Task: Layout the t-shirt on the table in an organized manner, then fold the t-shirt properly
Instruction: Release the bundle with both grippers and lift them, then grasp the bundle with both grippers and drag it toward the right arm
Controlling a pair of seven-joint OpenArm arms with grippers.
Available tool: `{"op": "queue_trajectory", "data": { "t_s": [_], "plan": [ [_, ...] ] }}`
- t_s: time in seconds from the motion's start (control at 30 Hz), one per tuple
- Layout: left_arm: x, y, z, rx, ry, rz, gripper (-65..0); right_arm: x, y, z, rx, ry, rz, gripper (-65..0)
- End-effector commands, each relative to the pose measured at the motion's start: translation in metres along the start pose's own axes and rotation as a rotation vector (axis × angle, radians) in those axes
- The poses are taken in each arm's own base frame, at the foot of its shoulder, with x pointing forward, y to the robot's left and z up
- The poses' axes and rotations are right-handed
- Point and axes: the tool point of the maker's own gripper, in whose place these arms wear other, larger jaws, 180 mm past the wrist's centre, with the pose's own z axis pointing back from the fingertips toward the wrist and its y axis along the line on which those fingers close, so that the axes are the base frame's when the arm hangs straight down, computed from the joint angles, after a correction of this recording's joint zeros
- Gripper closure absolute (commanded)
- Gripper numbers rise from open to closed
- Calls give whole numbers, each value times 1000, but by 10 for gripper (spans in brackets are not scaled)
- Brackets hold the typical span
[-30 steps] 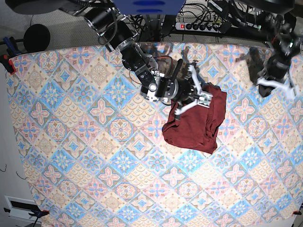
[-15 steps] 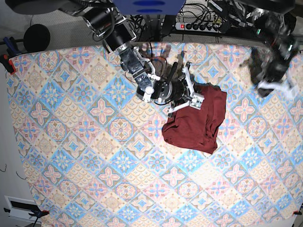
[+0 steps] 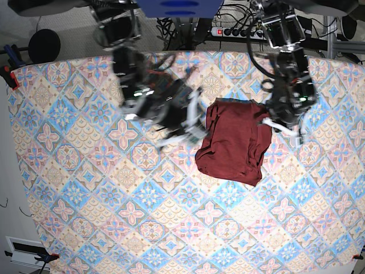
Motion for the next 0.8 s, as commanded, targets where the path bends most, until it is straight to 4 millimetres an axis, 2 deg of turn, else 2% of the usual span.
{"op": "queue_trajectory", "data": {
  "t_s": [0.0,0.13,0.27,0.53,0.63,0.77],
  "plan": [
    [5,-15,-3,-35,-1,-21,0,17,-5,8,-2,-72,-3,-2],
    [-19,-48,-18,-99,68,-13,0,8,-40,33,-69,-93,-54,-2],
    [-34,-86,-23,-169,98,-11,0,2,-65,54,-114,-117,-101,-2],
    [-61,-161,-20,-305,146,15,0,-9,-91,79,-169,-108,-111,-2],
    [-65,-176,-19,-333,151,39,0,-17,-97,87,-190,-78,-109,-2],
    [-65,-179,-20,-338,155,39,0,-30,-104,100,-236,-33,-130,-2]
  ]
}}
